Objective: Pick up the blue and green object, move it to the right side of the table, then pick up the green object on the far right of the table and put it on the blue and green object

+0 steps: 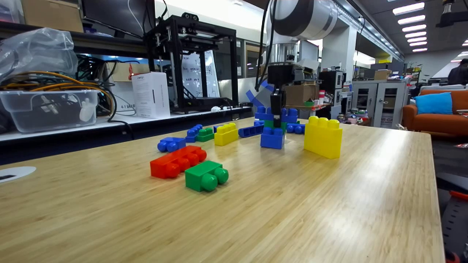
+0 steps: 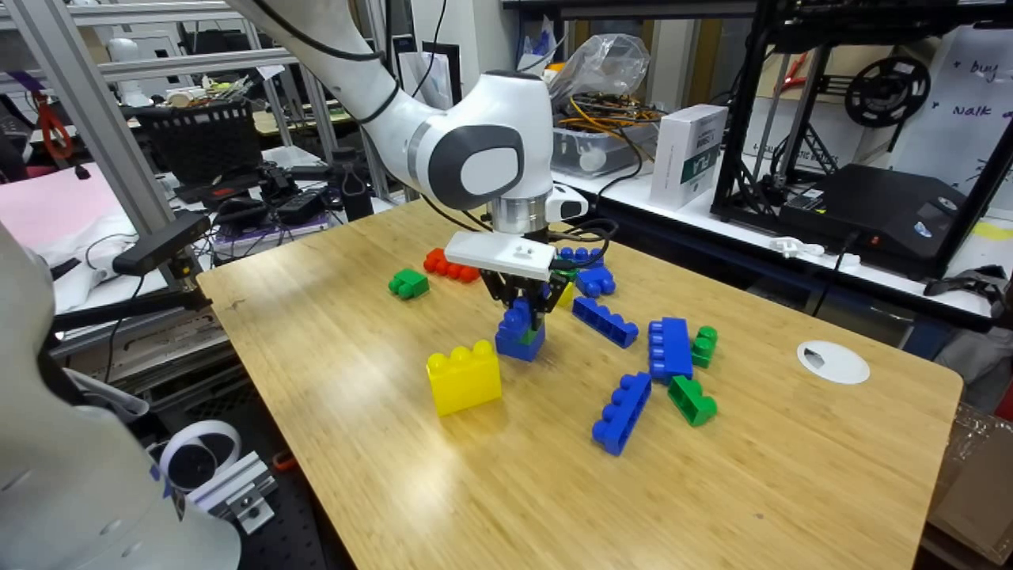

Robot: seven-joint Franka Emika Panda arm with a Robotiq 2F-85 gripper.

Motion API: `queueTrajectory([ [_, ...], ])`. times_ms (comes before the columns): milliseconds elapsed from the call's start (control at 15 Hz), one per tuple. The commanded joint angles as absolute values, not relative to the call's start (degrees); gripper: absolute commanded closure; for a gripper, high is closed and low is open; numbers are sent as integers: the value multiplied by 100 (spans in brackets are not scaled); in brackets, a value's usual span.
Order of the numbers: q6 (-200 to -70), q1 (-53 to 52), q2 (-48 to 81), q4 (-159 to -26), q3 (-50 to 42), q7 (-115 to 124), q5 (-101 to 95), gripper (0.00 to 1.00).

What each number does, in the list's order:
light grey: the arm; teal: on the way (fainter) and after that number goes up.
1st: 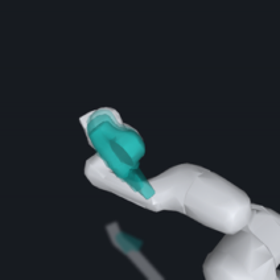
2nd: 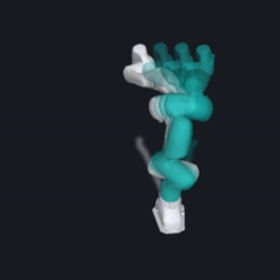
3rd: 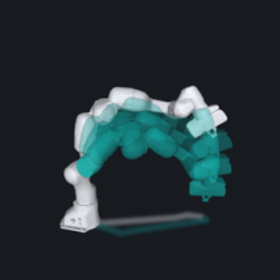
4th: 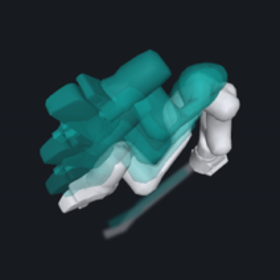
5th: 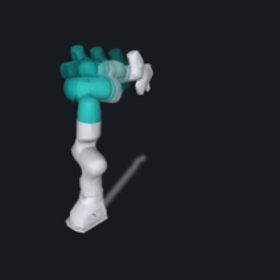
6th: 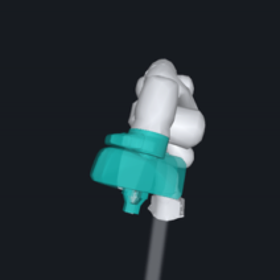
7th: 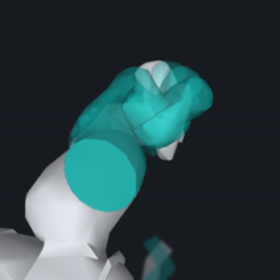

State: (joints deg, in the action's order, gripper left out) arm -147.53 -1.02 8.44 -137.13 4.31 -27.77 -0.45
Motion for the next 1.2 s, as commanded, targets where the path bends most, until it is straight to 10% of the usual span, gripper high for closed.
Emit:
queueTrajectory([
  [0,-14875,-44,866,-13755,493,-2893,47,89],
  [267,-14815,-56,876,-13727,490,-2873,4,89],
  [333,-14817,-60,876,-13726,489,-2860,-1,39],
  [733,-14628,-123,750,-13693,515,-2787,-137,5],
  [1133,-14424,-241,329,-13641,563,-2733,-235,0],
])
